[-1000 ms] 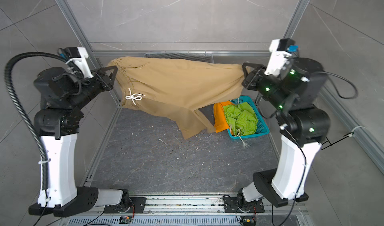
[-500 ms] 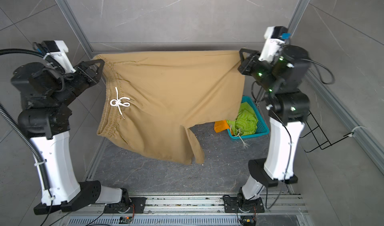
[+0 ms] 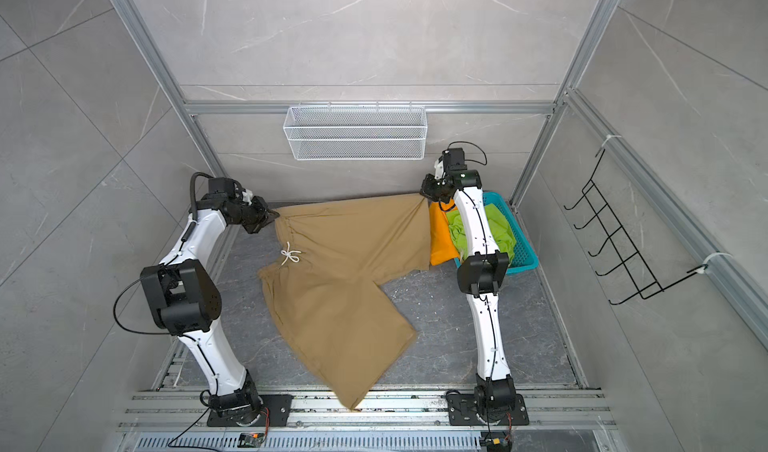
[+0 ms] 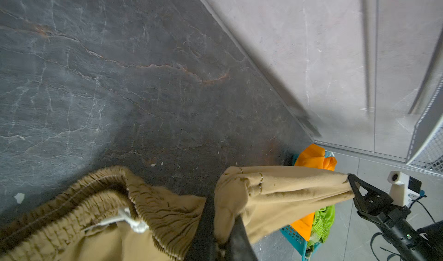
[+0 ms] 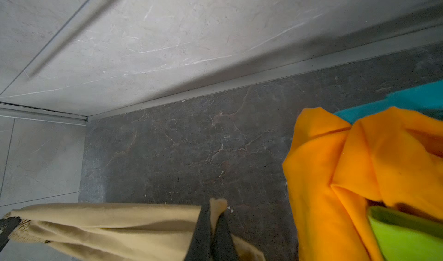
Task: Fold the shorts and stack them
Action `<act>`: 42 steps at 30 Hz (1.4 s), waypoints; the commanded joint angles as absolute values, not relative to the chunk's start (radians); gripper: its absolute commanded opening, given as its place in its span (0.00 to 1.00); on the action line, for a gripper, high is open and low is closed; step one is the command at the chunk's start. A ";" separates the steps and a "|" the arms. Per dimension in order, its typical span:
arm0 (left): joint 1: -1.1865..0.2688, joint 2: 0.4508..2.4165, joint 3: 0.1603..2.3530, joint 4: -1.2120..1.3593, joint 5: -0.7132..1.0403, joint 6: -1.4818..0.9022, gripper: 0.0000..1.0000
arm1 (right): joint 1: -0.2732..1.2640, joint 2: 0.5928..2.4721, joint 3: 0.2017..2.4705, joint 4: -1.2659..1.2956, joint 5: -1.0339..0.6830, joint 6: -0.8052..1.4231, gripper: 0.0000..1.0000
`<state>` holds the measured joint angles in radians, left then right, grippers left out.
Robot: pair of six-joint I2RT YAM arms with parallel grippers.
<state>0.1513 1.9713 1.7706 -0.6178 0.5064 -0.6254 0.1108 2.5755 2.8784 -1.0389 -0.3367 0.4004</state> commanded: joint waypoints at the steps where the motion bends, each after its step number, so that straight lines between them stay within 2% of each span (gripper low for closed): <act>1: 0.207 1.993 1.854 -0.549 0.405 -0.617 0.00 | 0.067 2.520 2.921 -0.992 -0.217 0.400 0.00; 7: 0.207 2.112 2.005 -0.557 0.450 -0.603 0.00 | 0.069 2.442 2.910 -0.998 -0.265 0.423 0.00; 12: 0.207 2.126 2.024 -0.541 0.456 -0.579 0.00 | 0.130 2.308 2.783 -1.153 -0.253 0.347 0.00; 14: 0.207 2.113 1.994 -0.515 0.456 -0.570 0.00 | 0.179 2.200 2.603 -1.125 -0.226 0.319 0.00; 18: 0.208 2.085 1.922 -0.471 0.463 -0.568 0.00 | 0.240 1.878 2.005 -0.854 -0.212 0.382 0.00; 27: 0.224 1.992 1.772 -0.462 0.391 -0.474 0.01 | 0.418 1.511 1.249 -0.610 -0.224 0.532 0.00; 33: 0.256 1.883 1.587 -0.432 0.350 -0.539 0.17 | 0.569 1.500 0.914 -0.419 -0.208 0.663 0.00; 40: 0.298 1.774 1.384 -0.391 0.250 -0.584 0.40 | 0.637 1.582 0.778 -0.286 -0.196 0.719 0.00; 42: 0.302 1.754 1.370 -0.418 0.219 -0.566 0.41 | 0.636 1.617 0.777 -0.278 -0.176 0.705 0.00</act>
